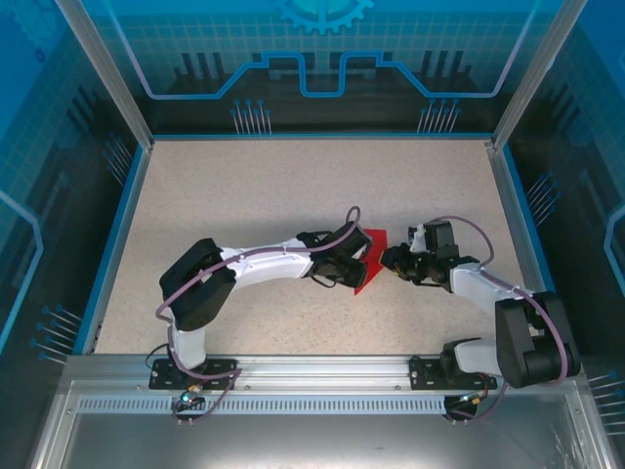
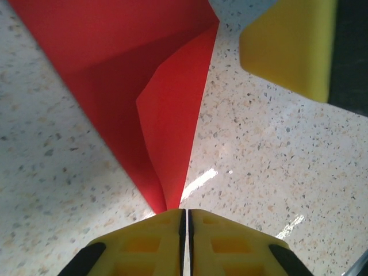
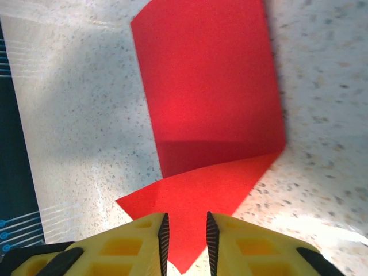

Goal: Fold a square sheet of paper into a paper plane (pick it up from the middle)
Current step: Third fold the triangle at the center of the table.

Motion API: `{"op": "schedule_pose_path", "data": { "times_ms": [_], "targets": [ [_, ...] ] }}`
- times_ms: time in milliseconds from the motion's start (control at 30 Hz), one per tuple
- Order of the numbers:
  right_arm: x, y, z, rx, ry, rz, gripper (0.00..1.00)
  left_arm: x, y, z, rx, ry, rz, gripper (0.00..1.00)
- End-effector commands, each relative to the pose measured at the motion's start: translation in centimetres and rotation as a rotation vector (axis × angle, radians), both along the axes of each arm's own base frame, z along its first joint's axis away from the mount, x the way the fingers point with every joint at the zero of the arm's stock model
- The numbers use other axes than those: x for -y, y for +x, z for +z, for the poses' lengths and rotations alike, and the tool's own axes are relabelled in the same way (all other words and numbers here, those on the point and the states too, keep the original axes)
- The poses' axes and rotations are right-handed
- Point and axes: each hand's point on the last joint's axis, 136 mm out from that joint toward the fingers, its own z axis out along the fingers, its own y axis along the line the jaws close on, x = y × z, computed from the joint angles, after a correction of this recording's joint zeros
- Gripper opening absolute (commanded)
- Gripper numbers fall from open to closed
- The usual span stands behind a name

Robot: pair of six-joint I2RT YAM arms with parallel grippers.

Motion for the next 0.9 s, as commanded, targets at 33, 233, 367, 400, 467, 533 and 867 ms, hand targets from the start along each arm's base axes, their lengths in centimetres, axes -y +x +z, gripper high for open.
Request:
{"op": "schedule_pose_path", "data": {
  "times_ms": [33, 233, 367, 400, 467, 533, 867],
  "targets": [
    [0.1, -1.1, -0.4, -0.056, -0.007, 0.049, 0.3, 2.0, 0.3, 0.9, 0.009, -0.062, -0.058, 0.13],
    [0.0, -0.9, -1.1, -0.079, -0.006, 0.056, 0.32, 0.9, 1.8, -1.0, 0.01, -0.001, -0.006, 0.13],
    [0.0, -0.8, -1.4, -0.084, -0.007, 0.06, 0.35, -0.1, 2.9, -1.5, 0.046, 0.053, 0.032, 0.13],
    [-0.1, -0.7, -1.5, -0.087, -0.005, 0.06, 0.36, -0.2, 2.9, -1.5, 0.048, 0.058, 0.033, 0.13],
    [-0.1, -0.6, -1.7, -0.089, -0.002, 0.062, 0.36, -0.4, 3.1, -1.8, 0.051, 0.071, 0.031, 0.13],
    [-0.2, -0.5, -1.8, -0.092, 0.0, 0.063, 0.36, -0.3, 3.2, -2.2, 0.045, 0.08, 0.024, 0.13],
    [-0.7, 0.0, -1.9, -0.086, 0.039, 0.068, 0.37, -0.8, 3.7, -3.7, 0.034, 0.126, 0.022, 0.13]
  ]
}}
